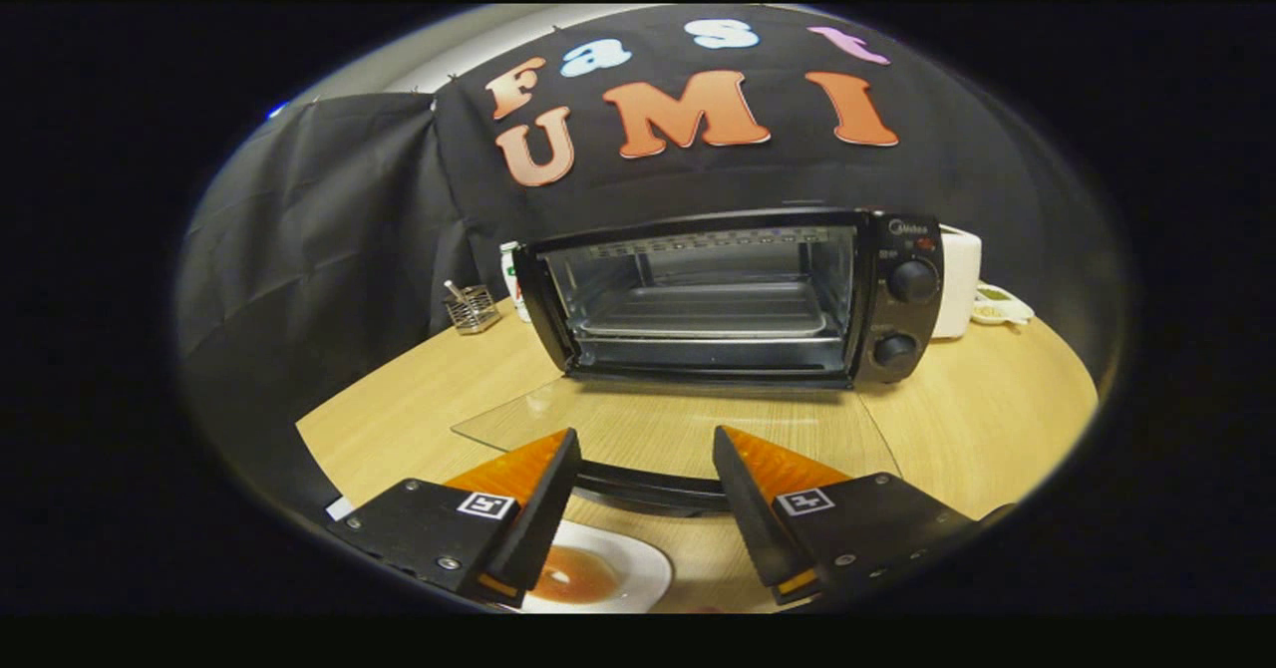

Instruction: Open the toaster oven, put the food inside, and close the toaster oven door.

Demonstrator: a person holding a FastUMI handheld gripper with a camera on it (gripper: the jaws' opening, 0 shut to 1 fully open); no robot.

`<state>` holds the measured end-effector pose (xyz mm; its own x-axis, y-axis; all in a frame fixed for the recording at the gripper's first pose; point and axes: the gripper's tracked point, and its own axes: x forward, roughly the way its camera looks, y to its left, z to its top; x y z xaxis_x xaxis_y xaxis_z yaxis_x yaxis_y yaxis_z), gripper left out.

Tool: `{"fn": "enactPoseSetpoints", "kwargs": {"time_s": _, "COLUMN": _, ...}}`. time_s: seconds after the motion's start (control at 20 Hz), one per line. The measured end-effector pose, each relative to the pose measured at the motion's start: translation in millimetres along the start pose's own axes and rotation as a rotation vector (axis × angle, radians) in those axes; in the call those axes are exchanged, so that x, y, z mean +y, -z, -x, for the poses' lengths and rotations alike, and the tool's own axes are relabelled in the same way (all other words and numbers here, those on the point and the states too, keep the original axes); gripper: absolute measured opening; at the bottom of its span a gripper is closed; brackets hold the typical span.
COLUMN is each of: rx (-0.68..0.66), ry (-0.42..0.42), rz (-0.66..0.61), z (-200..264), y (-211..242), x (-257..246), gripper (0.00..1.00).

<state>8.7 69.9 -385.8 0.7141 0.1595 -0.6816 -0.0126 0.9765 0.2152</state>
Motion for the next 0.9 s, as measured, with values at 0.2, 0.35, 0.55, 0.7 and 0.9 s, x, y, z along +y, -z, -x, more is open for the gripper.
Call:
{"fn": "enactPoseSetpoints", "kwargs": {"time_s": 0.2, "rx": 0.051, "ry": -0.013, "rz": -0.039, "z": -5.3, "y": 20.9, "x": -8.4, "gripper": 0.78}}
{"fn": "enactPoseSetpoints", "kwargs": {"time_s": 0.35, "rx": 0.021, "ry": -0.008, "rz": -0.018, "z": 3.6, "y": 14.6, "x": -12.3, "gripper": 0.73}}
{"fn": "enactPoseSetpoints", "kwargs": {"time_s": 0.55, "rx": -0.003, "ry": -0.093, "rz": 0.008, "z": 52.3, "y": 21.2, "x": 9.3, "gripper": 0.76}}
{"fn": "enactPoseSetpoints", "kwargs": {"time_s": 0.7, "rx": -0.009, "ry": -0.154, "rz": 0.082, "z": 82.3, "y": 30.5, "x": 31.1, "gripper": 0.76}}
{"fn": "enactPoseSetpoints", "kwargs": {"time_s": 0.9, "rx": 0.034, "ry": -0.195, "rz": 0.115, "z": 103.9, "y": 54.2, "x": 47.7, "gripper": 0.81}}
